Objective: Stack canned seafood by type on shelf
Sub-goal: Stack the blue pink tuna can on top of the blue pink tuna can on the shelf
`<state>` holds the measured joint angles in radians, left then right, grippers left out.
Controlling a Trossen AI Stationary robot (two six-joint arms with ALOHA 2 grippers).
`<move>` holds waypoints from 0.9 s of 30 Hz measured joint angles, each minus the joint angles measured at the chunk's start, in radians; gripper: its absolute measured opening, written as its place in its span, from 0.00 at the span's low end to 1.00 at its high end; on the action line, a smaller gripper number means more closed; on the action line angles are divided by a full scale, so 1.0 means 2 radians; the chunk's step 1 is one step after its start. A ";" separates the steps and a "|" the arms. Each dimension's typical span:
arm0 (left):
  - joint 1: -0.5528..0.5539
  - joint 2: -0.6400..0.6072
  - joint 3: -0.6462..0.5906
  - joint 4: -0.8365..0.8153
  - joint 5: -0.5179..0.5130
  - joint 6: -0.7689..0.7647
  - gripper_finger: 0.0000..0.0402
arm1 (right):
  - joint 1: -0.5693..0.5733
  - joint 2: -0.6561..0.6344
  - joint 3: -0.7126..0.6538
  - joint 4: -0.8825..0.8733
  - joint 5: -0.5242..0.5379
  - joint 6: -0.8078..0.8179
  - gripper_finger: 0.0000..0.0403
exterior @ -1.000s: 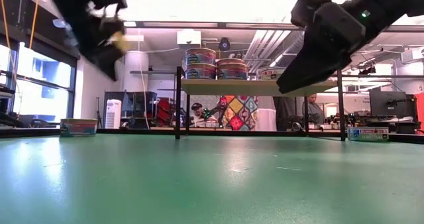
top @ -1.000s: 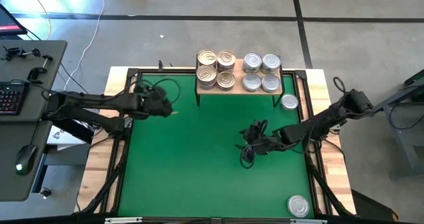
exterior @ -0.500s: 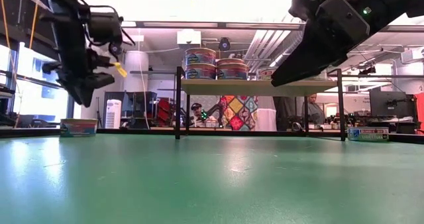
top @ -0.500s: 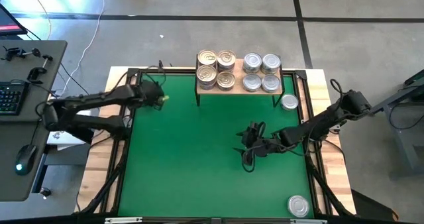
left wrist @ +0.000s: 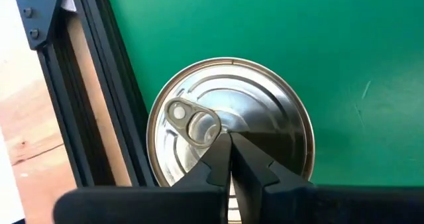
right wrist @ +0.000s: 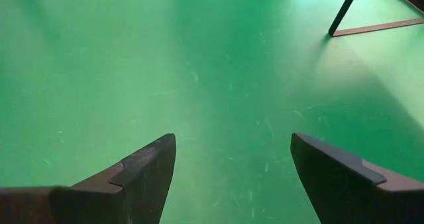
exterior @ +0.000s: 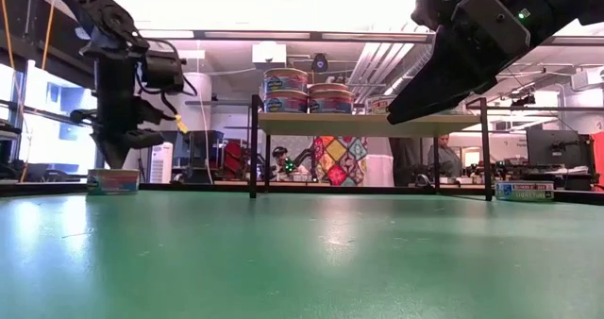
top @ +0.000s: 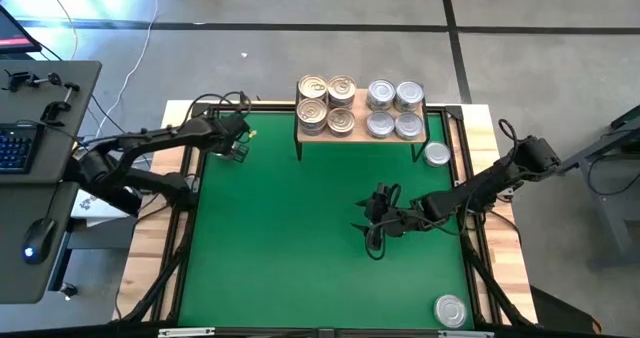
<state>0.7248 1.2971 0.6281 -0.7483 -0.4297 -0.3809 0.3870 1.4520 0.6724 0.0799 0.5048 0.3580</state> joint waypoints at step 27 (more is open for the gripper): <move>-0.365 0.007 -0.004 0.120 0.241 -0.176 0.00 | 0.038 0.000 0.000 0.006 -0.004 0.000 0.73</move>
<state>-0.0057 1.3111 0.6202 -0.5092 0.0527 -0.7322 0.4632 1.4513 0.6724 0.0918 0.4973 0.3584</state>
